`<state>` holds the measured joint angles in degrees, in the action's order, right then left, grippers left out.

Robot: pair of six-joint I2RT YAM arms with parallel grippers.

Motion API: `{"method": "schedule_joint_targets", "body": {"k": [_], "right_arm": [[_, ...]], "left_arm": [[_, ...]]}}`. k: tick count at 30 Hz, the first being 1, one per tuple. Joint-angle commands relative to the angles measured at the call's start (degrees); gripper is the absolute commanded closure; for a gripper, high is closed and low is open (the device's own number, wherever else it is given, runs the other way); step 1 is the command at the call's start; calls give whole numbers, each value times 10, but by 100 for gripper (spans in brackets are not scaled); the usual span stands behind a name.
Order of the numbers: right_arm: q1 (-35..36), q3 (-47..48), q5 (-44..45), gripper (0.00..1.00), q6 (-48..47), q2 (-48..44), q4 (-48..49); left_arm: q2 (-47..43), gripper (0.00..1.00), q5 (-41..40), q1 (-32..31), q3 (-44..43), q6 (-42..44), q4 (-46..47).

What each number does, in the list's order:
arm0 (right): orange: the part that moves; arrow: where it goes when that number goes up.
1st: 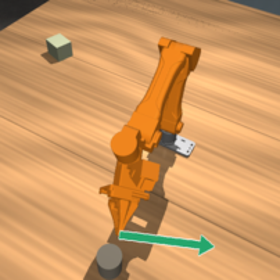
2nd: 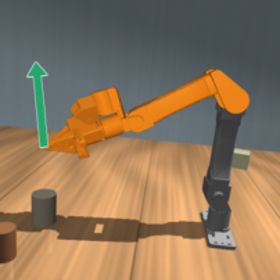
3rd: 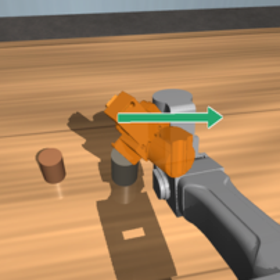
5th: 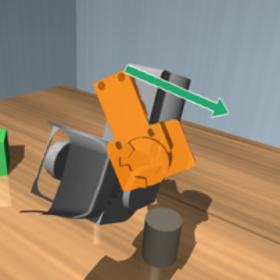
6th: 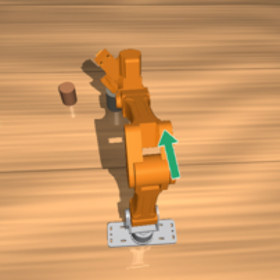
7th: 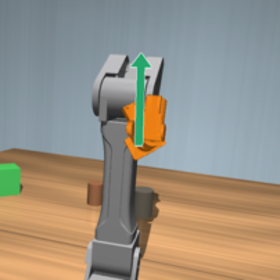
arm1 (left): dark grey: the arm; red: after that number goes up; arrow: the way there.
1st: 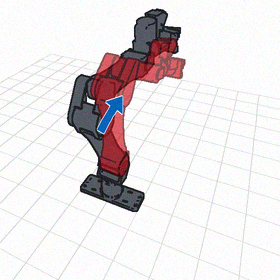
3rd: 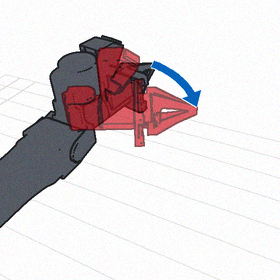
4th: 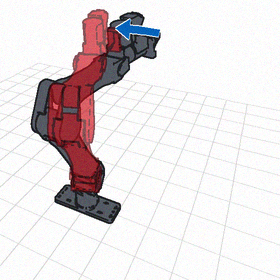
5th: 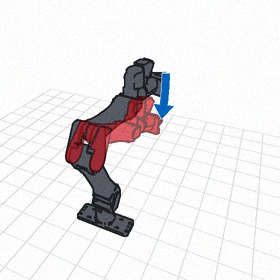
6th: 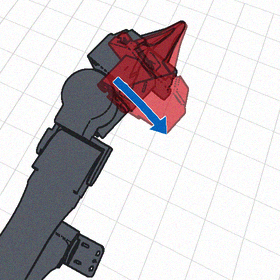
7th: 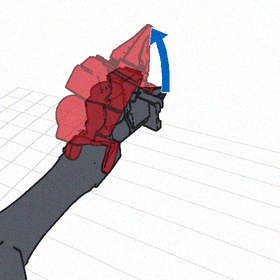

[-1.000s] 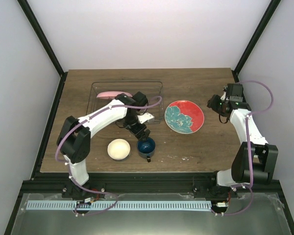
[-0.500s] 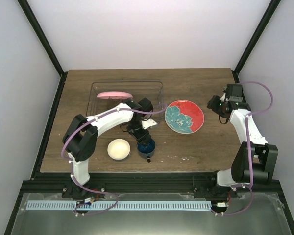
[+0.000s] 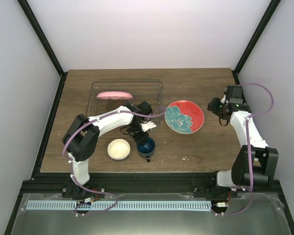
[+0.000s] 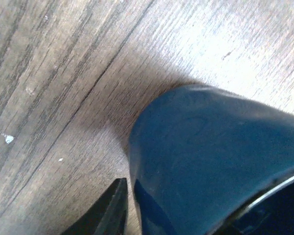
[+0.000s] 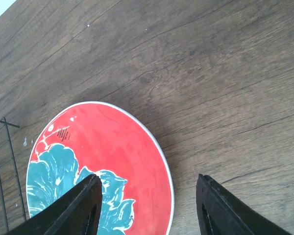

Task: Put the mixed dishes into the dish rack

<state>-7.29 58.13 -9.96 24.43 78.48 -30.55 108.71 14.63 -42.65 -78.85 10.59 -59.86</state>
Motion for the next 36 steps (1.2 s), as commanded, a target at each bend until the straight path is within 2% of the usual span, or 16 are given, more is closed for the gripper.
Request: {"method": "schedule_joint_targets", "body": {"k": [1,7,16,21,25,29,33,34,36], "right_arm": [[5,-1,8,46,-6,-16,-6],[5,-8,-5,46,-10,-16,0],[6,-15,-85,44,-22,-18,14],[5,-7,-155,43,-24,-12,13],[5,6,-219,44,-21,-2,24],[5,-7,-347,45,15,12,95],[7,-62,-505,48,137,26,281],[10,-73,-532,50,185,32,332],[20,-76,-567,50,223,43,396]], "left_arm": [[-9,77,1,0,4,1,15],[-26,100,11,0,0,4,16],[-92,100,49,-1,-20,19,37],[-157,100,82,1,-57,14,88],[-209,100,24,14,-60,15,184],[-257,100,-6,74,-5,14,347],[-275,100,-13,136,56,-8,531],[-272,100,-12,146,62,-19,566],[-260,100,-8,155,65,-37,616]]}}
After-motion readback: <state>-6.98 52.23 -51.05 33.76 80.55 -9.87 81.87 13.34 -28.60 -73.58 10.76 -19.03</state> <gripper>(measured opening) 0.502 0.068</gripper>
